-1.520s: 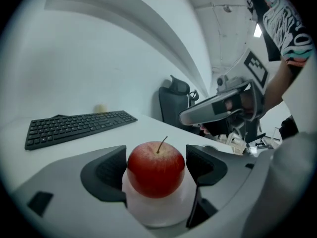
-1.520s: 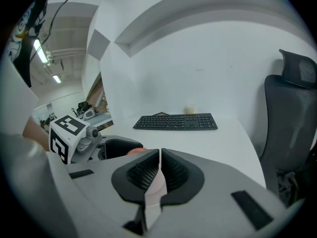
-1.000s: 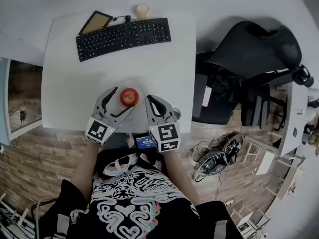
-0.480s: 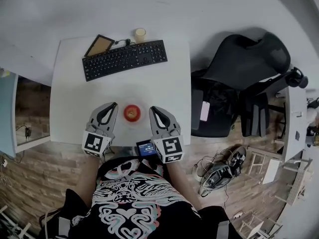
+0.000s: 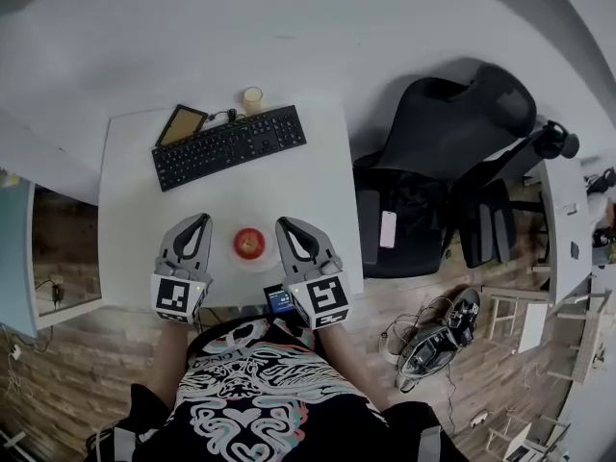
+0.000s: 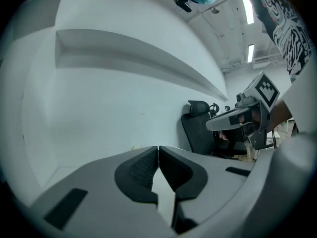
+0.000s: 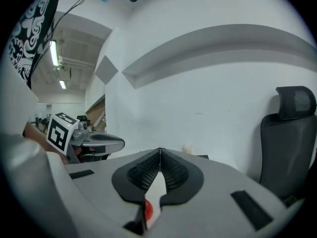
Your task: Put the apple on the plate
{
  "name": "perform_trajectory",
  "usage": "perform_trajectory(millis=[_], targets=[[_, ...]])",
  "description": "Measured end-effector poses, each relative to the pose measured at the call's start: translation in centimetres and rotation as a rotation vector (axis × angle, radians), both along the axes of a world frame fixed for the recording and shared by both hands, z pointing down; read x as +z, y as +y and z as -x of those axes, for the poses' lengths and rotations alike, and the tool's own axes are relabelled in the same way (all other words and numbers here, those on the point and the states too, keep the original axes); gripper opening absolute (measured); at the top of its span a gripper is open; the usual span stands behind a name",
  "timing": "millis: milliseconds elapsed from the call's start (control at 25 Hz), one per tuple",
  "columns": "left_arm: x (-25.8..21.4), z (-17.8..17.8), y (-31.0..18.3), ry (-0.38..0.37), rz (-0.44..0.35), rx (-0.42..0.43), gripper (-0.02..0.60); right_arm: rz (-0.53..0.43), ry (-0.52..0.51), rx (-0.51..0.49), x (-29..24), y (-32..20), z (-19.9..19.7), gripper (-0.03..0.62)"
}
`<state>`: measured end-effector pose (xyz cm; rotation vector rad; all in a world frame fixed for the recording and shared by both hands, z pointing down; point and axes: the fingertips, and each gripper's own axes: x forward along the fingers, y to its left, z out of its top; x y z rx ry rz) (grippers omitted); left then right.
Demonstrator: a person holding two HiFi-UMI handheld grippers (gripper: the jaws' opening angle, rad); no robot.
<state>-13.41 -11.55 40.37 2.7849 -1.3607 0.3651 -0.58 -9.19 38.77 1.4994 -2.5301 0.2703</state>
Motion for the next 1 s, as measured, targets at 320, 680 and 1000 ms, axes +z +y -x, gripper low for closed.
perform_trajectory(millis=[320,680,1000], targets=[[-0.3,-0.6,-0.4,0.005,-0.008,0.019,0.023,-0.008,0.006,-0.003,0.0,-0.4,0.1,0.031],[0.1,-0.5,-0.2,0.003,0.004,0.003,0.023,0.004,0.021,-0.014,0.2,-0.1,0.3,0.031],[0.2,-0.5,-0.2,-0.009,0.006,-0.006,0.023,0.013,0.028,-0.008,0.6,0.7,-0.7,0.031]])
